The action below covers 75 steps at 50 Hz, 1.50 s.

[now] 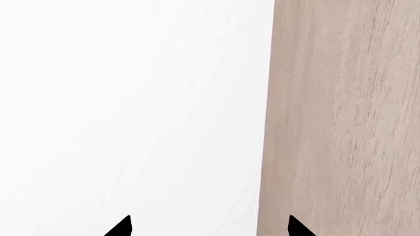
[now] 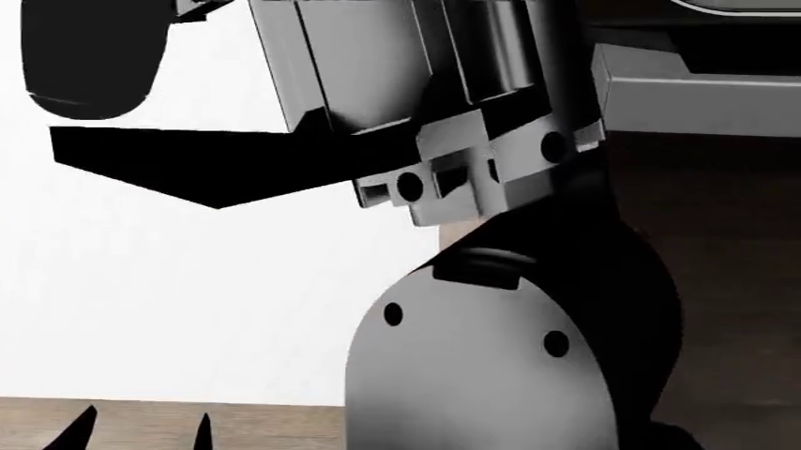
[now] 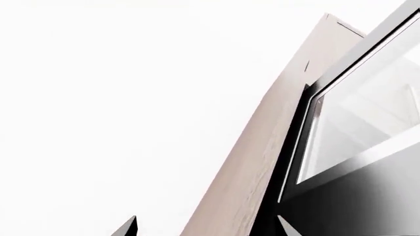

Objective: Close the microwave door

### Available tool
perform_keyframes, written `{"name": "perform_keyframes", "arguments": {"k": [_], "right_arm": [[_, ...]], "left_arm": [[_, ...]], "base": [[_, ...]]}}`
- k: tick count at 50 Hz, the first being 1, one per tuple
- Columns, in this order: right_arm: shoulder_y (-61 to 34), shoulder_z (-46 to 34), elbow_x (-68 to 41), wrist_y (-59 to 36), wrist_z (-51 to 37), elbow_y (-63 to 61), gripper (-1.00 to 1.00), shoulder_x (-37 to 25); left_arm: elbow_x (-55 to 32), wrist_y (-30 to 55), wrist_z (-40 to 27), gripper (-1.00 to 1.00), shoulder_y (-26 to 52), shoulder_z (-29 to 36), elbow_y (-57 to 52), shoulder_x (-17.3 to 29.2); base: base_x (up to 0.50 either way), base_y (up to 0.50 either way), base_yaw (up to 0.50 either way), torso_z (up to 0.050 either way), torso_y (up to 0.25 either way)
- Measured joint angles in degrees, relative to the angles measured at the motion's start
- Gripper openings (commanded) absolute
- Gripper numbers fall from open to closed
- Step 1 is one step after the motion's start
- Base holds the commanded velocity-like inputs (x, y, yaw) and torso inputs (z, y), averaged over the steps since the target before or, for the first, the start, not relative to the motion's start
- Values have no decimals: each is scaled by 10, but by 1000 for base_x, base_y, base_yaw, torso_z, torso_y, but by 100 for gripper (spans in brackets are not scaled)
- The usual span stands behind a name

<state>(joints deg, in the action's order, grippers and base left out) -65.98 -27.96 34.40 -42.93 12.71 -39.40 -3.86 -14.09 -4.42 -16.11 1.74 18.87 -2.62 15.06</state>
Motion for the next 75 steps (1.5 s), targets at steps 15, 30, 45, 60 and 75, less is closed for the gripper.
{"name": "perform_keyframes", "arguments": {"k": [15, 30, 45, 60, 75], "right_arm": [[-62, 7, -23, -16, -7, 39, 100, 2], [-134, -3, -17, -32, -6, 81, 100, -13], [-167, 7, -29, -26, -21, 128, 100, -25], [-180, 28, -14, -3, -34, 190, 100, -30], [-199, 48, -16, 17, -51, 249, 100, -33]], "left_arm": [[-1, -8, 0, 100, 1, 3, 6, 2], [-2, -14, 0, 100, 4, 7, 11, 3], [-1, -49, 7, 100, 5, 9, 45, 1], [-2, -71, 11, 100, 5, 10, 65, 1], [-3, -87, 14, 100, 9, 11, 81, 1]], "base": [[0, 0, 0, 0, 0], [0, 0, 0, 0, 0], [0, 0, 0, 0, 0], [0, 0, 0, 0, 0], [0, 0, 0, 4, 2]]}}
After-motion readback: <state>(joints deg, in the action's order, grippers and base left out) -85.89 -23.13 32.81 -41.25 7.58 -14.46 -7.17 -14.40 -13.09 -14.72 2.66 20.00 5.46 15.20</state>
